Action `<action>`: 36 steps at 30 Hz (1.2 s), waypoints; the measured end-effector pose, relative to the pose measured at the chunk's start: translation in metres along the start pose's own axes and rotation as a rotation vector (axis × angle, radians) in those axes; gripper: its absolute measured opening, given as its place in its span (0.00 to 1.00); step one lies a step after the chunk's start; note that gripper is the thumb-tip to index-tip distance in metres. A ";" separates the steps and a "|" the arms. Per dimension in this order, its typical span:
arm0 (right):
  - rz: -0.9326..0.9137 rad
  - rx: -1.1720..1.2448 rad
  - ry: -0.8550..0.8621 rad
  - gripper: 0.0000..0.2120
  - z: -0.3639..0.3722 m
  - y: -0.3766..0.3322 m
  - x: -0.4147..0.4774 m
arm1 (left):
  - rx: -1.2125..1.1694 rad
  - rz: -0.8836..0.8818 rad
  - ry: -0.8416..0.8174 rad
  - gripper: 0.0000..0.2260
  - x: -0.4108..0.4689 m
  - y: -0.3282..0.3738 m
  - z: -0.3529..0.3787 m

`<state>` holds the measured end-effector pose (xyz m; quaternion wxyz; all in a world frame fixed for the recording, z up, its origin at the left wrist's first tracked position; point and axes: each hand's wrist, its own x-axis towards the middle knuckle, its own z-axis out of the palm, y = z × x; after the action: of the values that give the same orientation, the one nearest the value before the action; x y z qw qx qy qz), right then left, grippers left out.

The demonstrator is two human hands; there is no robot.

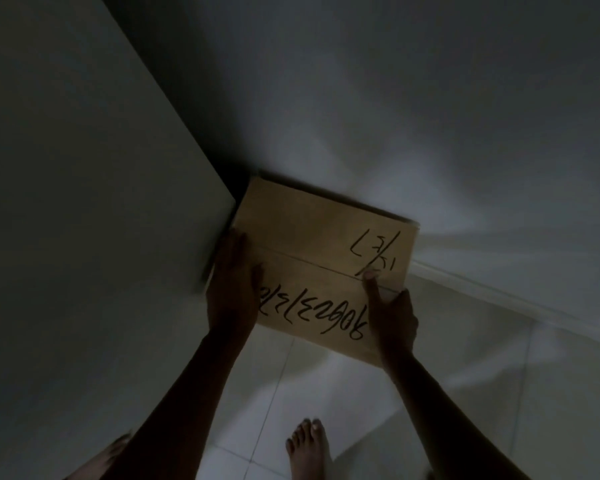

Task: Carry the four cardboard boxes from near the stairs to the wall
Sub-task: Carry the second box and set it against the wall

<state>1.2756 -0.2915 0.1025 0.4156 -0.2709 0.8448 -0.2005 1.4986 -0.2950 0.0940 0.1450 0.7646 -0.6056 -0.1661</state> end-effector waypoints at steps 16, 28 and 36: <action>-0.124 -0.327 -0.278 0.38 -0.072 -0.016 -0.001 | 0.166 0.064 -0.395 0.34 0.018 0.010 -0.046; -0.144 -0.426 0.150 0.37 -0.437 0.068 -0.168 | 0.157 0.486 -0.514 0.31 -0.172 0.324 -0.203; 0.143 -0.197 0.421 0.35 -0.663 0.209 -0.327 | 0.159 0.822 -0.702 0.33 -0.365 0.552 -0.238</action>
<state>0.8425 0.1497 0.5591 0.2151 -0.2018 0.9453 -0.1395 1.0393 -0.0587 0.5703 -0.0710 0.3721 -0.8773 -0.2947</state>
